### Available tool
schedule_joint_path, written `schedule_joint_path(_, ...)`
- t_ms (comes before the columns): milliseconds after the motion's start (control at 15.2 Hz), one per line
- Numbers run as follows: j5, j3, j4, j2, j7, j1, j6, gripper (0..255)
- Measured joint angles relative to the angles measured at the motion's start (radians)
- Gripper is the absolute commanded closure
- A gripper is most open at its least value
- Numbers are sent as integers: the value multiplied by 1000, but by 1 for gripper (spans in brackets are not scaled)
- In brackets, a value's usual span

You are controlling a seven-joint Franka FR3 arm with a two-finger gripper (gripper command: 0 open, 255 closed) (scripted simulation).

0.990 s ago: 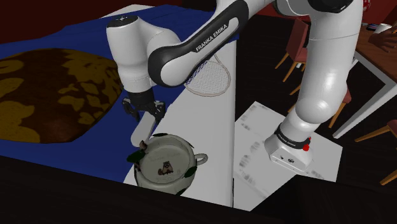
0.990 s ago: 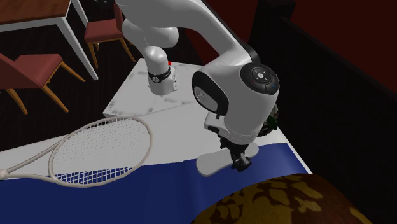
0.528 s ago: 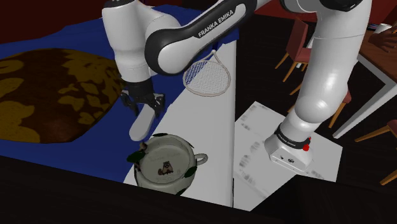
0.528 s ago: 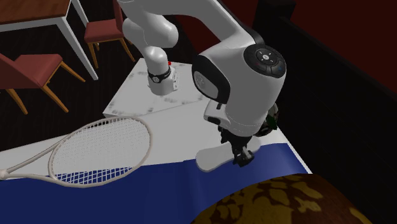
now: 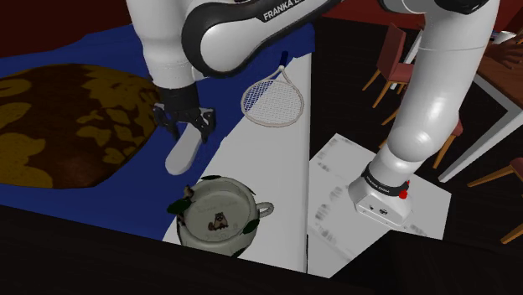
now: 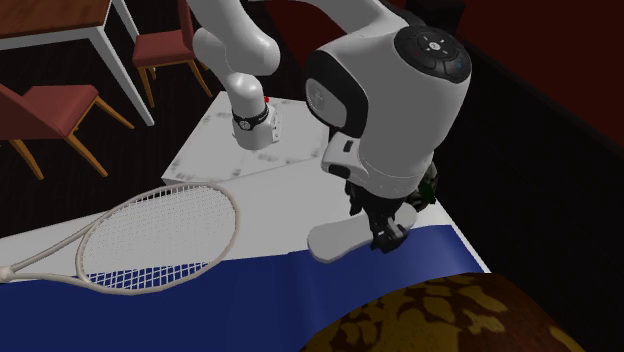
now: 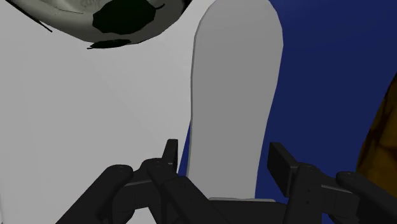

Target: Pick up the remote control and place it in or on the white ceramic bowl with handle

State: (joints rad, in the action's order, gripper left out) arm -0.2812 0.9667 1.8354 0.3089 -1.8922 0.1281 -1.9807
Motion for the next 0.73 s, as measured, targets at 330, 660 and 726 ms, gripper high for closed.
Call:
schedule_joint_path(330,26,13,-40,-25,18,10,55,255)
schedule_joint_path(660,47,23,-91,-45,31,14,116,255)
schedule_joint_path(726,51,25,-104,-48,33,14,131,255)
